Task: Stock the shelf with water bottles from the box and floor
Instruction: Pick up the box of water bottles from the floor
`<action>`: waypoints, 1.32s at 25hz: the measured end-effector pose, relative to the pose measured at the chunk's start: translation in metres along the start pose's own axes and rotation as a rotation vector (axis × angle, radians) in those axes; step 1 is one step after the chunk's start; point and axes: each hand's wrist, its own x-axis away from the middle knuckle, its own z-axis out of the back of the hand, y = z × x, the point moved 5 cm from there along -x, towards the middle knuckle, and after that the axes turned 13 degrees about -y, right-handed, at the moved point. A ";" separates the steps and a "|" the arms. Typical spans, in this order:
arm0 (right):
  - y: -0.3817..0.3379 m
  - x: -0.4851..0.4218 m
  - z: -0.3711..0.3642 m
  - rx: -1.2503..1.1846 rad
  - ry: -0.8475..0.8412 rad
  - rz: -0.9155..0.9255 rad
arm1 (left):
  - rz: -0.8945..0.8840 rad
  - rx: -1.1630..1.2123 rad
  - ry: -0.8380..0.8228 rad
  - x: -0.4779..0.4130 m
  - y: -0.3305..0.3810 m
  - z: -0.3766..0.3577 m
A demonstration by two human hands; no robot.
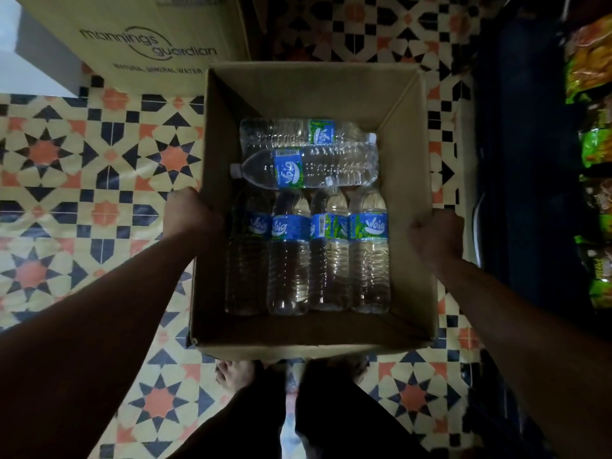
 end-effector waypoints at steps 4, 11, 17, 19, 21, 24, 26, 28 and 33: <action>0.001 0.027 -0.002 0.037 -0.042 0.018 | 0.018 0.016 -0.015 0.022 -0.019 0.008; 0.022 0.099 -0.022 0.009 -0.190 -0.129 | 0.084 -0.085 -0.033 0.083 -0.071 0.024; 0.042 0.179 -0.046 0.129 -0.166 -0.131 | 0.088 -0.176 -0.031 0.139 -0.116 0.029; 0.048 0.204 -0.051 0.153 -0.172 -0.089 | 0.100 -0.188 -0.019 0.161 -0.133 0.028; 0.054 0.228 -0.056 0.129 -0.167 -0.055 | 0.113 -0.195 -0.013 0.186 -0.150 0.028; 0.063 0.265 -0.060 0.008 -0.162 -0.043 | 0.095 -0.187 -0.008 0.221 -0.172 0.031; 0.068 0.287 -0.063 0.006 -0.150 -0.044 | 0.092 -0.182 -0.013 0.240 -0.185 0.029; 0.074 0.306 -0.072 0.031 -0.140 -0.055 | 0.110 -0.180 -0.012 0.253 -0.206 0.025; 0.078 0.349 -0.094 0.037 -0.114 -0.027 | 0.110 -0.149 -0.032 0.271 -0.251 0.016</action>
